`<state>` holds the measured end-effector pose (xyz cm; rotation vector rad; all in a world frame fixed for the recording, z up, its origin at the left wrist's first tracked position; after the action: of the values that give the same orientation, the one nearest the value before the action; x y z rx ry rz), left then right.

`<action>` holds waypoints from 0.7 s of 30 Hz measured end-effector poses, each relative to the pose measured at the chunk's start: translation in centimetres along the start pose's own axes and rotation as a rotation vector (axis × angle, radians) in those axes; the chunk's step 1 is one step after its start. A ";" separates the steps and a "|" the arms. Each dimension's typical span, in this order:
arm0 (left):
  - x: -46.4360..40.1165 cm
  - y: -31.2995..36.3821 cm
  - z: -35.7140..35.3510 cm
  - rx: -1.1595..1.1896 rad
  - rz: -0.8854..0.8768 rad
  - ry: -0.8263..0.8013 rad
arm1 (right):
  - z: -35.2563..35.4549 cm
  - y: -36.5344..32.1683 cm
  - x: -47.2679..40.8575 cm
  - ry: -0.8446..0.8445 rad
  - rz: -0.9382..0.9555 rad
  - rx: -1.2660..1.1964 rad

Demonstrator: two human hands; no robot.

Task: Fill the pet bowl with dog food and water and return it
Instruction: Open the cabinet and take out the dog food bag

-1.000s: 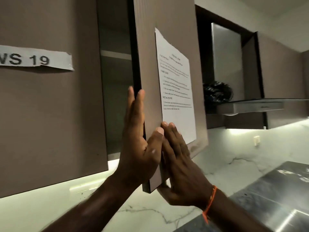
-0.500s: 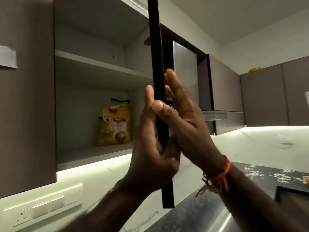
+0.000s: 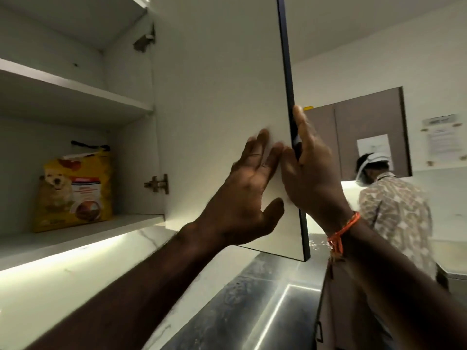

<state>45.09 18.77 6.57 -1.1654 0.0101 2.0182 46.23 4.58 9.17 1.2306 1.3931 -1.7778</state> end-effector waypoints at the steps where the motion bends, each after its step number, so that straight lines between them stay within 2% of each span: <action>1: -0.5 -0.1 -1.0 -0.044 0.009 -0.044 | 0.2 1.1 -0.3 0.005 -0.010 0.052; 11: -3.1 -1.9 -7.3 -0.274 0.032 -0.316 | -0.6 8.9 -1.7 0.085 0.010 0.420; 21: -2.9 -2.8 -7.9 -0.301 0.008 -0.341 | -1.9 10.2 -1.5 0.096 -0.001 0.565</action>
<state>53.34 16.01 5.12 -0.9810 -0.4738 2.2550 56.13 3.14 6.02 1.6094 0.9583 -2.2239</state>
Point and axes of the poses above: each hand's wrist, its own x-axis away from the middle knuckle, its own z-axis out of the back of the hand, y = z × x, the point moved 3 cm from there along -x, towards the middle knuckle, and after that the axes turned 11 degrees about -z, right-handed, at the moved point
